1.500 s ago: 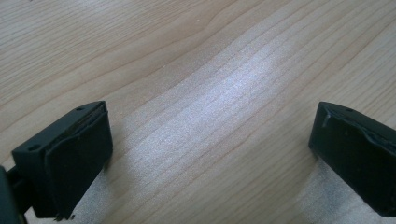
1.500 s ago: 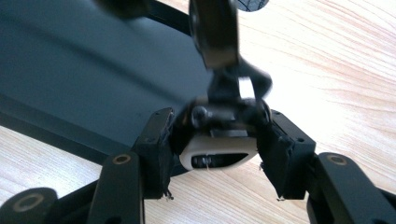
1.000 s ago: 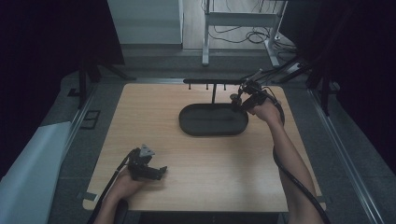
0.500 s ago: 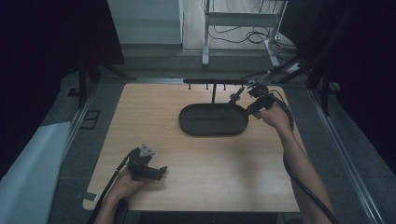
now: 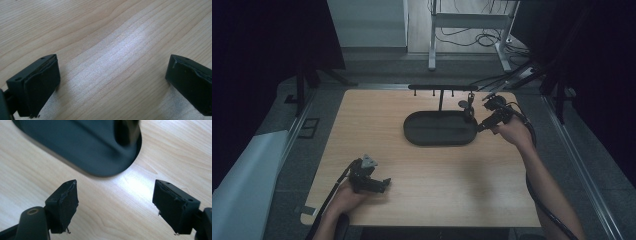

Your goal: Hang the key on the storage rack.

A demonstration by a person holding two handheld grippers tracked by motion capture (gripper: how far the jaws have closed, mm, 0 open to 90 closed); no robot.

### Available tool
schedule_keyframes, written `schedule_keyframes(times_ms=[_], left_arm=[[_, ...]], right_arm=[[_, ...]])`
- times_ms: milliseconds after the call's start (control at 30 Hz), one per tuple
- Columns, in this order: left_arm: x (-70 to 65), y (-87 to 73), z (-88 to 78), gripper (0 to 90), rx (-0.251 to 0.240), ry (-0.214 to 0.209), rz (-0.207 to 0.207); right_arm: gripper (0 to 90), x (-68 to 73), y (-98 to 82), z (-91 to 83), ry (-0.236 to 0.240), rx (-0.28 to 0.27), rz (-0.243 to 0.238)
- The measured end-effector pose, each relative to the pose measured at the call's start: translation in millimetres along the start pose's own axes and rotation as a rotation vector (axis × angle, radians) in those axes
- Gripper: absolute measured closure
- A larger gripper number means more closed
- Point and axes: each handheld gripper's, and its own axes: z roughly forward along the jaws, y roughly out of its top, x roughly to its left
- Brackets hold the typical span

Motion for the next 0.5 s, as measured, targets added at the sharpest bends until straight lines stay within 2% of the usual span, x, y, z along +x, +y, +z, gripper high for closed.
schedule_keyframes(times_ms=[500], left_arm=[[0.0,-0.1,0.1,0.0,-0.002,0.0,0.0]], right_arm=[[13.2,14.2,-21.5,-17.4,-0.01,-0.022,-0.053]])
